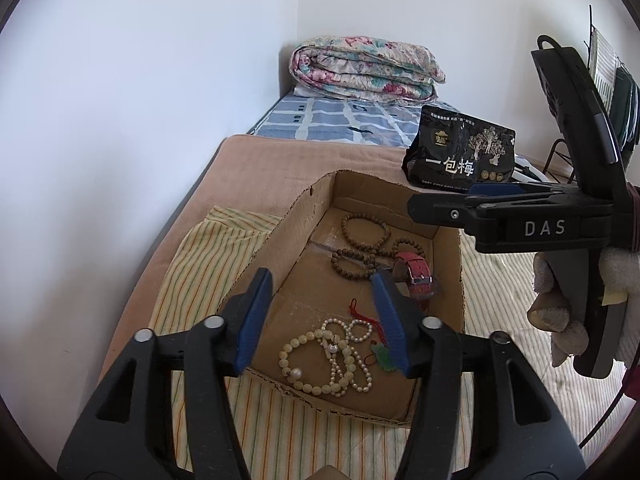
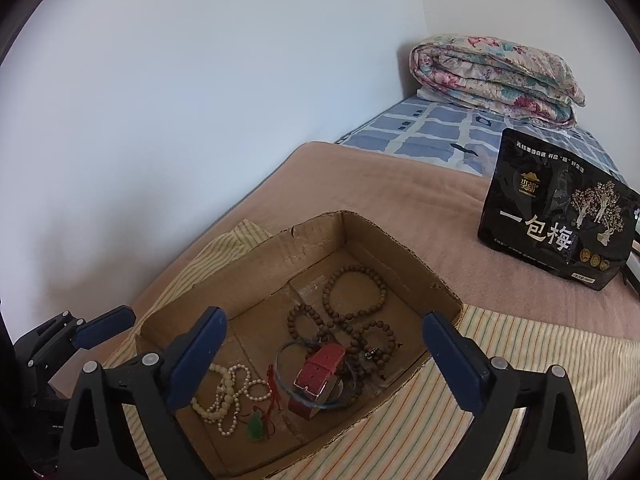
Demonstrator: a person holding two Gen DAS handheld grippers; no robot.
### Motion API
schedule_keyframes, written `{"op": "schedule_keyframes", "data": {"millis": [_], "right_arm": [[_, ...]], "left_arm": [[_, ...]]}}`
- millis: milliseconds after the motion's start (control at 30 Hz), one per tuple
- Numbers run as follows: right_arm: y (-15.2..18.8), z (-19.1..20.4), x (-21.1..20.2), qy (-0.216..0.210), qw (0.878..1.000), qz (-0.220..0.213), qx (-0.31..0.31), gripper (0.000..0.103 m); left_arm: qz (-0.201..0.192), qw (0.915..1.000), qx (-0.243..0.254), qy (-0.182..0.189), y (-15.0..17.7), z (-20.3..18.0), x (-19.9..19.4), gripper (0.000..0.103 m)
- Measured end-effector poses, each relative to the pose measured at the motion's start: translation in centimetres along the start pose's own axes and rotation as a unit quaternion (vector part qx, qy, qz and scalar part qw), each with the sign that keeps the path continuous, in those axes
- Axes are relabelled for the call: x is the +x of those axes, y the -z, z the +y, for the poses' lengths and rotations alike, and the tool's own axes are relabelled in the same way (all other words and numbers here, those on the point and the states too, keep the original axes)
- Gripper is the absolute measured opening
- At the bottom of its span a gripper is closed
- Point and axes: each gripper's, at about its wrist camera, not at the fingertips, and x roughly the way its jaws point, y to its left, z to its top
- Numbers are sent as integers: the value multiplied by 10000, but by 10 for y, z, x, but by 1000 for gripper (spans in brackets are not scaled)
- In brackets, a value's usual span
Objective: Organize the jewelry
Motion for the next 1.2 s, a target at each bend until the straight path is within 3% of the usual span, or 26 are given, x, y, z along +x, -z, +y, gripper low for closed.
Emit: {"op": "schedule_keyframes", "data": {"millis": [600,1200], "right_arm": [[1,-1,-12,108,9999,-64,63,103],[2,-1,-65,250,9988,-426,-9,103]], "left_arm": [[-51,10000,-28,-2,-2,-4,-9,65],[-336,9994,16,-4,-12,-22,-55,65]]}}
